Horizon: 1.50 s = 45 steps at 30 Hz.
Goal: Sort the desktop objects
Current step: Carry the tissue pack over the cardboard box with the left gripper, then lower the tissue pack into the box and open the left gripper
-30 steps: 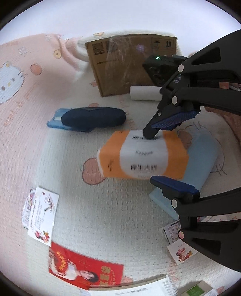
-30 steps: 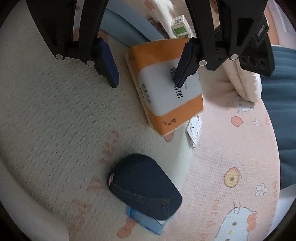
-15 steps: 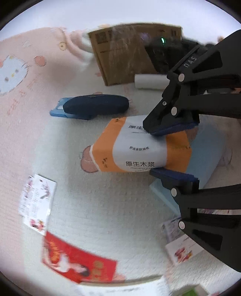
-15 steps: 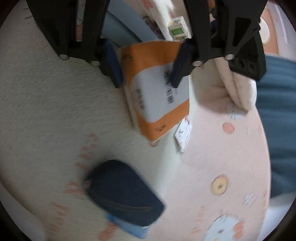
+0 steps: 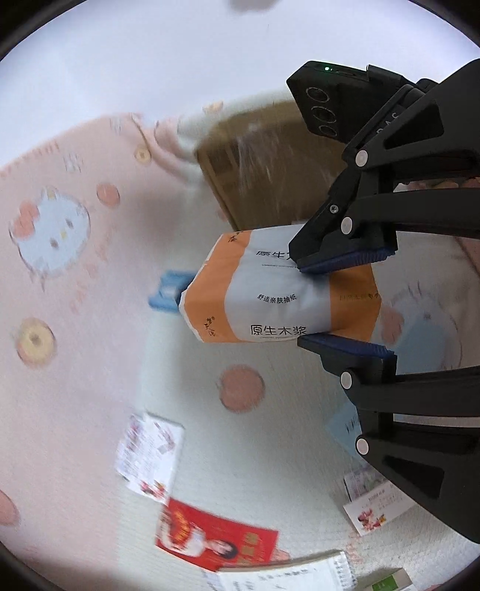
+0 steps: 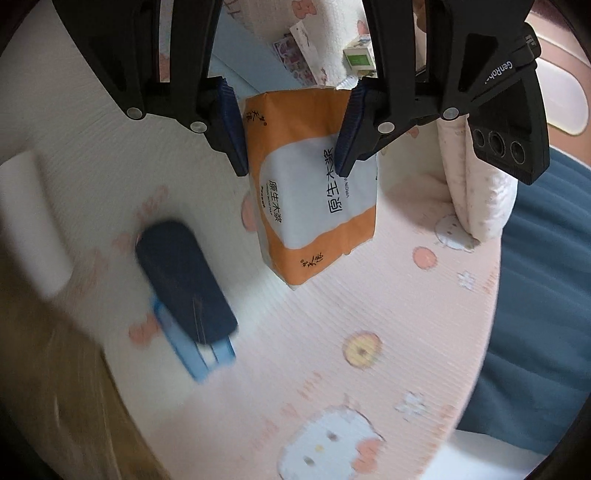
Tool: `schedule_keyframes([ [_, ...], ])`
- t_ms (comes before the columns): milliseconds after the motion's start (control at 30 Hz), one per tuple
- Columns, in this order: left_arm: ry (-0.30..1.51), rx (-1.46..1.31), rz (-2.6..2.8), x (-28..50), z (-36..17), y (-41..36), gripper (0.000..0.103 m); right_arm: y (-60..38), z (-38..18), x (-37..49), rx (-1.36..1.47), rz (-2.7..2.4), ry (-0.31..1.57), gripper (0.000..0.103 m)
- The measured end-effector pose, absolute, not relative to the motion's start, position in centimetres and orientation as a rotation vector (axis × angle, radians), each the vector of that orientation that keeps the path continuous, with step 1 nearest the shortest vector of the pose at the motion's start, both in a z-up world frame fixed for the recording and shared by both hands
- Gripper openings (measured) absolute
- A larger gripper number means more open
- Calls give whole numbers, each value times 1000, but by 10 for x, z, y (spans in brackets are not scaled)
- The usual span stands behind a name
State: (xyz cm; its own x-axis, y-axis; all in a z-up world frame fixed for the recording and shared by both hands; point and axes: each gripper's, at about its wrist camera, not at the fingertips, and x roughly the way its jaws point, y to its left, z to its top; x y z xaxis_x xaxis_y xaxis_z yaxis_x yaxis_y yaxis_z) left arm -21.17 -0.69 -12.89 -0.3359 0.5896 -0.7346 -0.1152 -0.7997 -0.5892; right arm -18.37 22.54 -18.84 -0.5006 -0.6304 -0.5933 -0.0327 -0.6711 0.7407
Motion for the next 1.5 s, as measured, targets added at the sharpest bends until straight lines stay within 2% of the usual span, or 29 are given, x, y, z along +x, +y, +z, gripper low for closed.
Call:
schedule_keyframes([
  [267, -616, -1274, 2128, -217, -68, 55, 37, 276, -108, -175, 1118, -2392, -944, 45],
  [567, -585, -1188, 2006, -223, -37, 160, 37, 374, -59, -165, 1049, -2542, -905, 45],
  [900, -613, -1324, 1868, -234, -62, 248, 37, 462, -73, -176, 1233, -2553, -845, 45],
  [1233, -540, -1449, 1846, -237, -76, 262, 37, 489, -101, -197, 1347, -2390, -840, 45],
  [1333, -506, -1466, 1851, -238, -76, 262, 39, 486, -103, -201, 1374, -2411, -804, 48],
  [1433, -448, -1497, 1840, -236, -72, 265, 41, 484, -104, -209, 1508, -2513, -682, 61],
  [1500, -441, -1505, 1826, -237, -70, 265, 44, 487, -108, -210, 1553, -2527, -662, 61],
])
